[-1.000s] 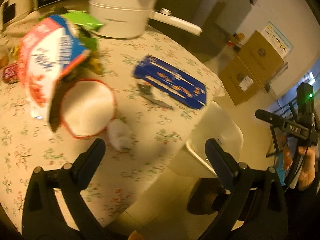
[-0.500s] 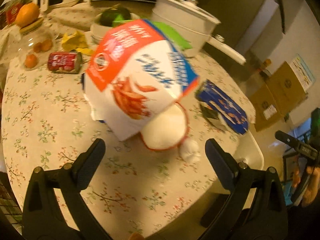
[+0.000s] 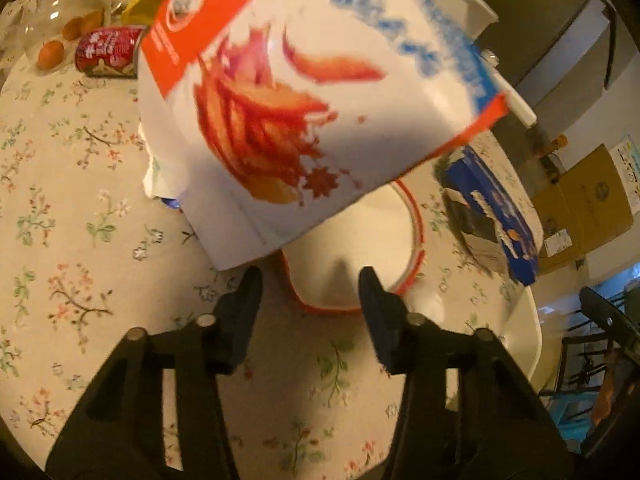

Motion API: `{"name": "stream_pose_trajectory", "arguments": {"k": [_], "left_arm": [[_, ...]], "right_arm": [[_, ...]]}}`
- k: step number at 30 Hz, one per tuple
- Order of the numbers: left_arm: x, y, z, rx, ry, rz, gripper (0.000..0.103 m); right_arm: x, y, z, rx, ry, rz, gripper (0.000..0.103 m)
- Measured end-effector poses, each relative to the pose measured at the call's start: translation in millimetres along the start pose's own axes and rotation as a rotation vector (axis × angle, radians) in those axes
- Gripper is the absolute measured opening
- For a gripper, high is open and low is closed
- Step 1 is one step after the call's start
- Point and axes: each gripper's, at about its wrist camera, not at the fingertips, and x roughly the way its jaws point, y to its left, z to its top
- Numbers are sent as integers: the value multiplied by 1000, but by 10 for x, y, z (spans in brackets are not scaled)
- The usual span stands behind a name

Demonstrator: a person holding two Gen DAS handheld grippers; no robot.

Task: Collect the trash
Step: 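Grasp the red-rimmed paper bowl with the left tool while the right tool grasps the tissue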

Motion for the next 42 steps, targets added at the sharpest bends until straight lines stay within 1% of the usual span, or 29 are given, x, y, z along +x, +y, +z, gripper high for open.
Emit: {"name": "stream_pose_trajectory", "arguments": {"k": [1,2,3,5,8,12,15,18,22,27,29,33,36,38,40,42], "left_arm": [[45,2,0,-13,0,1,43],[80,4,-2,-25,-3,4,36],[103,1,-5,-30,-8,8,32],[112,-36,-19,-18,-17,29,15],[93,-79,-48,-25,-24,27,11],[-4,-80,-85,-27,-27,16,10],[-152,15,-138,-26,-40,18,9],[-246,84,-195,-34,-42,17,9],[-379,250,-287,-42,-29,4,9],[-586,401,-397,-19,-17,-18,9],[-681,437,-479,0,-19,-25,9],[-819,509,-537,36,-27,-17,9],[-858,581,-562,40,-23,-22,9],[-873,651,-585,40,-15,-26,9],[-927,759,-633,38,-8,-27,9],[-926,780,-654,37,-4,-27,9]], "right_arm": [[10,7,-4,-1,3,-1,81],[20,16,-4,-3,5,-2,81],[31,24,-8,-6,9,-3,81],[46,38,-21,-15,15,-6,81],[62,52,-40,-26,19,-10,81],[90,93,-50,-36,24,-8,81],[125,191,-61,-49,26,6,81],[196,358,-85,-75,42,40,81],[313,698,-140,-128,67,87,81],[485,1095,-159,-207,80,105,81],[551,1182,-162,-219,88,111,81],[711,1371,-146,-251,95,109,81],[805,1462,-129,-271,94,110,81],[854,1490,-121,-275,97,113,78],[920,1513,-116,-277,102,113,73],[975,1535,-114,-278,107,112,66]]}}
